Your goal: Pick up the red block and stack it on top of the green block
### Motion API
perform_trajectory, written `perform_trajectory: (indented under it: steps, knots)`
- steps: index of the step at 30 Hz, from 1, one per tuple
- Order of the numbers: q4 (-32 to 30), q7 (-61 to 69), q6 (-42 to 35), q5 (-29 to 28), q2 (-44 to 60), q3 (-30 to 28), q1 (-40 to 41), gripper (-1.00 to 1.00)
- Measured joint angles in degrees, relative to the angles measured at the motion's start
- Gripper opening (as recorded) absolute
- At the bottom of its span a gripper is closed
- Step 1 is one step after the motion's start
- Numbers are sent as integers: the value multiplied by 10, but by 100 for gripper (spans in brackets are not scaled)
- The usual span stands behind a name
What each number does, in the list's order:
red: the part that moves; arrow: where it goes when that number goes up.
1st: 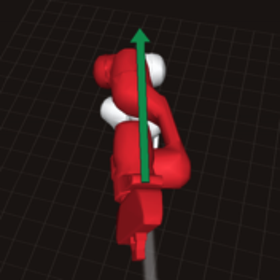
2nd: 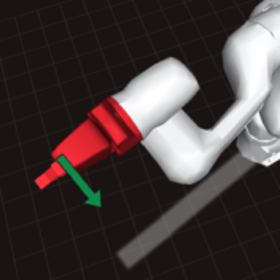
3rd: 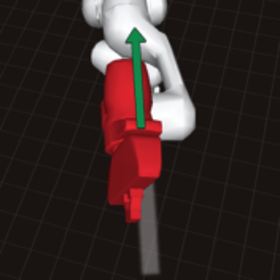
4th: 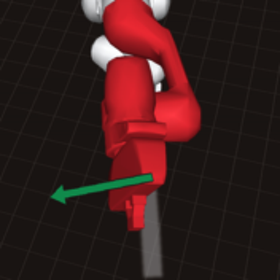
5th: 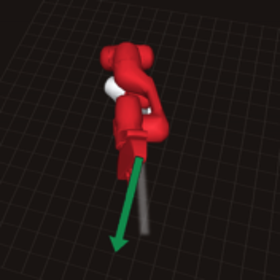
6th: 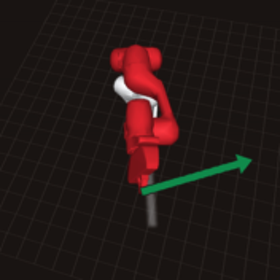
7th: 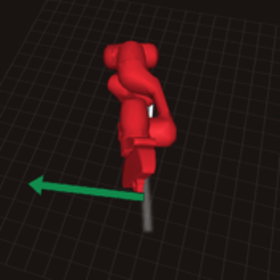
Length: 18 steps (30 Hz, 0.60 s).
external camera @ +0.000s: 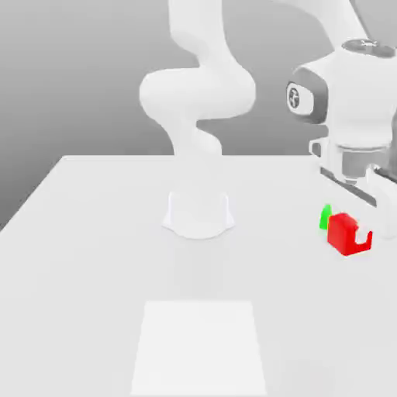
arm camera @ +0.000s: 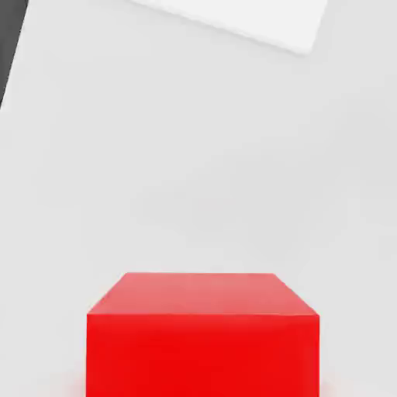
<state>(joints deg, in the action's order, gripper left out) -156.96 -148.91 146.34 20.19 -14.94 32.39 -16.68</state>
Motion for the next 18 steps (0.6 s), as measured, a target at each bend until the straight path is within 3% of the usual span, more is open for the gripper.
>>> perform_trajectory:
  steps: [7, 13, 18]
  knots:
    - [-35, -157, -16, 95, -59, 137, -111, -100]
    - [-44, -171, -108, 346, -216, 414, -66, -100]
    - [-42, -167, -76, 401, -210, 541, 11, -100]
